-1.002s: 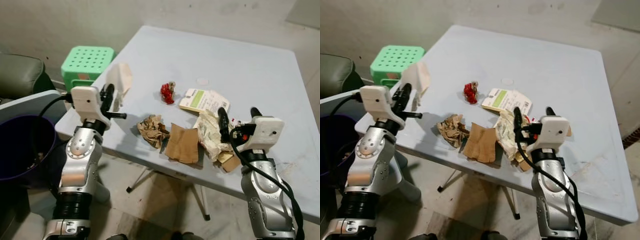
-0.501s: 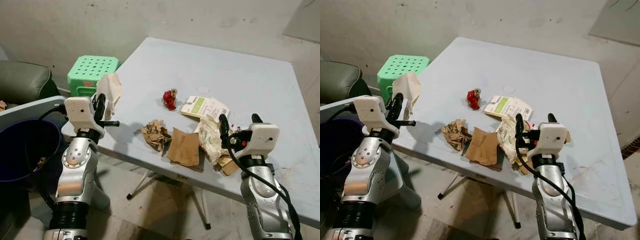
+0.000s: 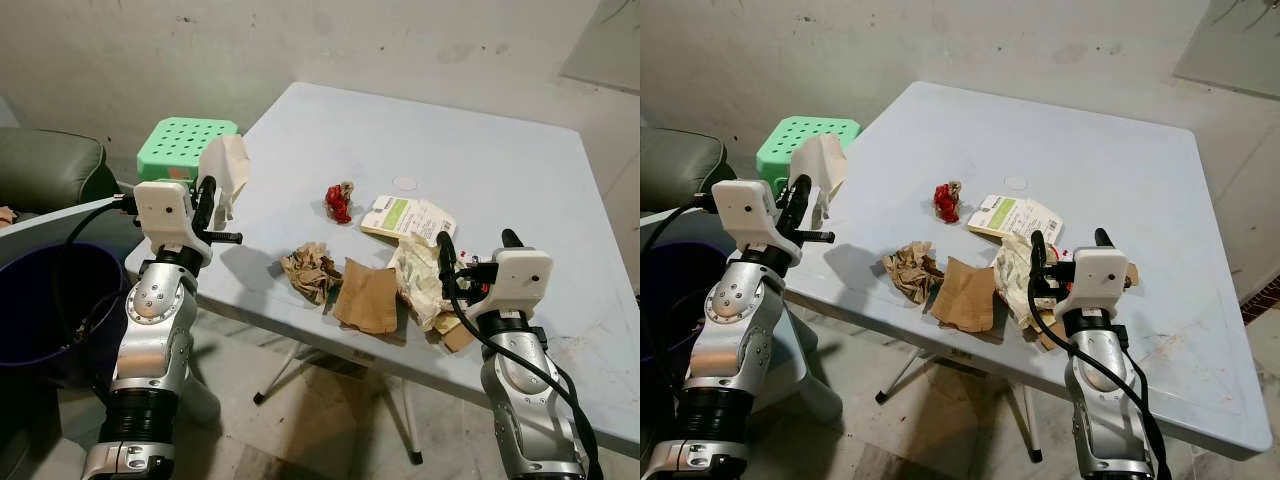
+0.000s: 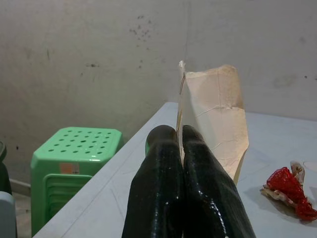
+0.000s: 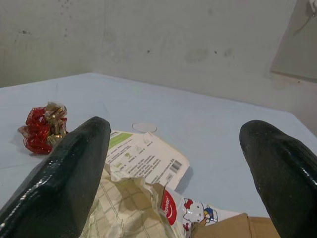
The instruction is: Picking trash to rubbish bin
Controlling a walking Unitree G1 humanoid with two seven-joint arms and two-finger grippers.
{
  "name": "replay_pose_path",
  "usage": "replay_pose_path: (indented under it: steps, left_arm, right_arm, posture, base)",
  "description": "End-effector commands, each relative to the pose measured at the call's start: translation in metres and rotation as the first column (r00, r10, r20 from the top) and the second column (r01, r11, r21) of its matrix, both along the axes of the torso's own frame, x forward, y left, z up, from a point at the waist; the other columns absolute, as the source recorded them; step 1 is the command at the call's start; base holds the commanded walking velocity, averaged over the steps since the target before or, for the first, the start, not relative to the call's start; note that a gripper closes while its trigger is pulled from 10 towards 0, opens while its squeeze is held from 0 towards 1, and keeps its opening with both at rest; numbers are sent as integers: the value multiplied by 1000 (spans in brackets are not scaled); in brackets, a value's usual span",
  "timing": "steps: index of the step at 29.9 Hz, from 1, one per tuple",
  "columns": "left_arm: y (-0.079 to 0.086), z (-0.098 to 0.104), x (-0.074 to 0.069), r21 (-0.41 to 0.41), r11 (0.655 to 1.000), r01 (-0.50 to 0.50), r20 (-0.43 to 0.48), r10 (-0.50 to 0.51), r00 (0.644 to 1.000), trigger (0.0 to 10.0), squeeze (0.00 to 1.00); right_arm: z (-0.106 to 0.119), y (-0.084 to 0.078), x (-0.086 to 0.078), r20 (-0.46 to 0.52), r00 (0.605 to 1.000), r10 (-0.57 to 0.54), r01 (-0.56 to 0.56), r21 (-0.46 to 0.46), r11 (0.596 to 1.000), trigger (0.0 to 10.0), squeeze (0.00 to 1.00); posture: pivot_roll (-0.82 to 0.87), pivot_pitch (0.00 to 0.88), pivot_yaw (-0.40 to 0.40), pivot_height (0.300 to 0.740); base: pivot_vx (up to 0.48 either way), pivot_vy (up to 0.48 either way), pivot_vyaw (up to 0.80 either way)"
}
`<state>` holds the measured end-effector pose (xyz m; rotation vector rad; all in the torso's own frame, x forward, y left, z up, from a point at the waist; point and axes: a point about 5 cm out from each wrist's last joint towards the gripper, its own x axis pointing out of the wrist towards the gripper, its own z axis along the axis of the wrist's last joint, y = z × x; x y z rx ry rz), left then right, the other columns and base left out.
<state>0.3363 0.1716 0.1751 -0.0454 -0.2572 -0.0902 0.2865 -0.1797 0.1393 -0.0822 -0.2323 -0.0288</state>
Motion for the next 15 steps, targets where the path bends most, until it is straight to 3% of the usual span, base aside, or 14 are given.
replay_pose_path:
  steps: [1,6,15]
  left_arm:
    - [-1,4,3,1,1000,10,6,-10,1000,10000,0]
    - [0,3,5,-10,1000,10,1,-10,1000,10000,0]
    - [0,3,7,-12,1000,10,-5,-10,1000,10000,0]
  right_arm:
    - [0,-2,2,1,1000,-9,9,-3,1000,10000,0]
    - [-1,-2,2,-1,1000,-7,7,-3,1000,10000,0]
    - [-3,0,2,-6,1000,3,-3,-5,1000,10000,0]
  posture:
    - [-51,27,-23,740]
    - [-51,23,-23,740]
    - [-52,16,-26,740]
  base:
    - [0,0,0]
    - [0,0,0]
    - [0,307,0]
